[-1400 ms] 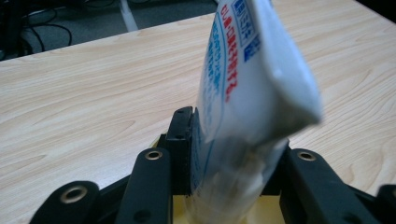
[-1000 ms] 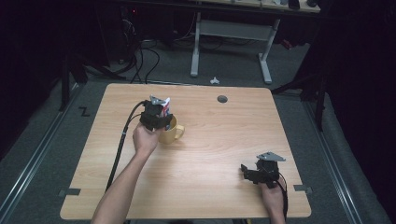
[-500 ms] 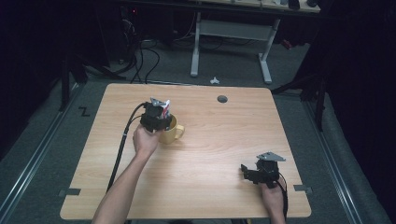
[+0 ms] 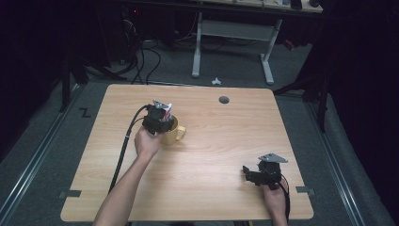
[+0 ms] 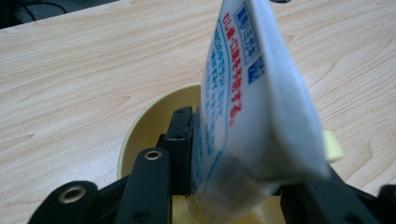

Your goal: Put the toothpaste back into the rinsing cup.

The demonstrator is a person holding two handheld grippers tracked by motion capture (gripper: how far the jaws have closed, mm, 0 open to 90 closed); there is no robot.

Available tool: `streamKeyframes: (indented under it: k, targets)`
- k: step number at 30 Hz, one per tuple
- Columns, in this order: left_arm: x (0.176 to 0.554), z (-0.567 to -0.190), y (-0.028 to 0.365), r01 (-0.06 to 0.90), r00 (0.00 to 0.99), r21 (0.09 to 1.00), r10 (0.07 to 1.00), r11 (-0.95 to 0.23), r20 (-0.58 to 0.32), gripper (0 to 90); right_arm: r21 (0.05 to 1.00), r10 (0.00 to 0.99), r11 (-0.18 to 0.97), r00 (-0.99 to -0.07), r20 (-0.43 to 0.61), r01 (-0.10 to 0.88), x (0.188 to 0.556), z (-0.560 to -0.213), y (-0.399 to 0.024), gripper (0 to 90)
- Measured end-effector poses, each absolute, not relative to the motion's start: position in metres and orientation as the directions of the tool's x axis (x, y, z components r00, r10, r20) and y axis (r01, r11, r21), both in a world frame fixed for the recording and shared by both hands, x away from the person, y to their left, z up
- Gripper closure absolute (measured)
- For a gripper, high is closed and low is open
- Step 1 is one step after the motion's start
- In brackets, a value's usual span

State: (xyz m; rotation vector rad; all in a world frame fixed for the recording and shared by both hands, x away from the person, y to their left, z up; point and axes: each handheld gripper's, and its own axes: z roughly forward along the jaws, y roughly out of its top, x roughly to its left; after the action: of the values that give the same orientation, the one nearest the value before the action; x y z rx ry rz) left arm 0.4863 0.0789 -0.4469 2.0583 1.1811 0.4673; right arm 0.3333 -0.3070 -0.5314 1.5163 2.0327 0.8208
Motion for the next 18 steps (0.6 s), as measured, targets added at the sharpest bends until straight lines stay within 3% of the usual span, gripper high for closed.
streamKeyframes:
  k: [18]
  targets:
    - [0.4872,-0.4513,0.0784,0.608,0.515,0.719,0.856,-0.337,-0.034,64.5,0.704,0.961,0.209,-0.277,-0.019,0.679,0.3333,-0.5314,-0.3070,14.4]
